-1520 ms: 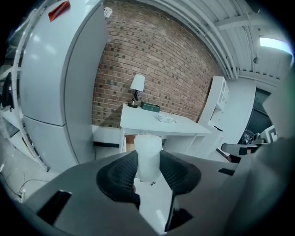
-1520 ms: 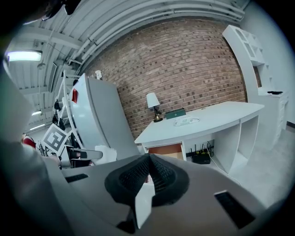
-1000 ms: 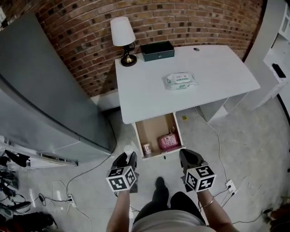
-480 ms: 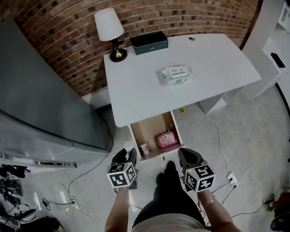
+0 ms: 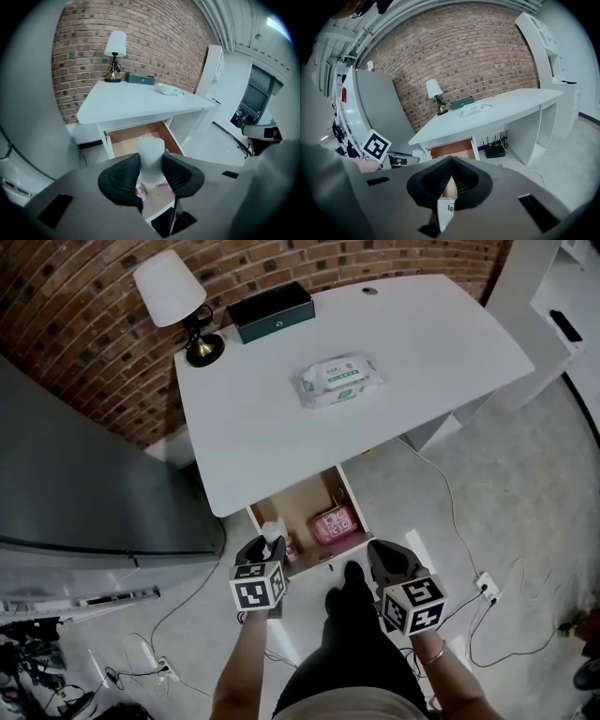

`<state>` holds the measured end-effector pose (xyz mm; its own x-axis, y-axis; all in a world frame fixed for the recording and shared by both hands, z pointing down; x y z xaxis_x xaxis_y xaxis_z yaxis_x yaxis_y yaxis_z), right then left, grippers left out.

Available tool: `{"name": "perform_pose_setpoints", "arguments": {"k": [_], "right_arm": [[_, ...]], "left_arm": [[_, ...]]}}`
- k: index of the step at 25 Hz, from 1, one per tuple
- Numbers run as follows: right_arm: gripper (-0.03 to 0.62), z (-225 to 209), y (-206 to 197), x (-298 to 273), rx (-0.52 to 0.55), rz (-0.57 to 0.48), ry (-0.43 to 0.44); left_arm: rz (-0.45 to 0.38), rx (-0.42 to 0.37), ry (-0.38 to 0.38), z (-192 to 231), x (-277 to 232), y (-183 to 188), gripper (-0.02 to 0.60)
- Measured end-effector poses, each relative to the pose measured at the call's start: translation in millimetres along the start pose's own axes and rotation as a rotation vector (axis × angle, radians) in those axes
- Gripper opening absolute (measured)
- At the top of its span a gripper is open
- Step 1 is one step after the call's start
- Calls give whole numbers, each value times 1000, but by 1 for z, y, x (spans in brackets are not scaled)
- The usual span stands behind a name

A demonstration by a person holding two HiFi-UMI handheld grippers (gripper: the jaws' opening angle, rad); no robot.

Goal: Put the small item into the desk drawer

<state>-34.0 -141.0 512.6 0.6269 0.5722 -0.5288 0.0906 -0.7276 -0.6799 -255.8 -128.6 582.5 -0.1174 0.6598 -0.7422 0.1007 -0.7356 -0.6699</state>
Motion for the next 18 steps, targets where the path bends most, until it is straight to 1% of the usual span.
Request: {"name": "perform_pose_setpoints", "arguments": {"k": [10, 18], "right_arm": [[8, -58, -1, -10, -85, -4, -76], [8, -105, -8, -10, -150, -13, -131]], "left_arm": [[154, -184, -57, -19, -99, 1, 172], [285, -375, -83, -38, -175, -8, 172]]}}
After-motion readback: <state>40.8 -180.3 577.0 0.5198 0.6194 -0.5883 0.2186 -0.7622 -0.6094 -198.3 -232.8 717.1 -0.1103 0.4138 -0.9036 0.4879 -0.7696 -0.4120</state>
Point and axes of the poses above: the fingertips, and each gripper's own axes: x backward along the fingers, z to its left, y out of its top, the point moved 2 cm from there along x, backward along the fingers, and after that the axes turned 13 degrees about -x, right-handed, at the moved point
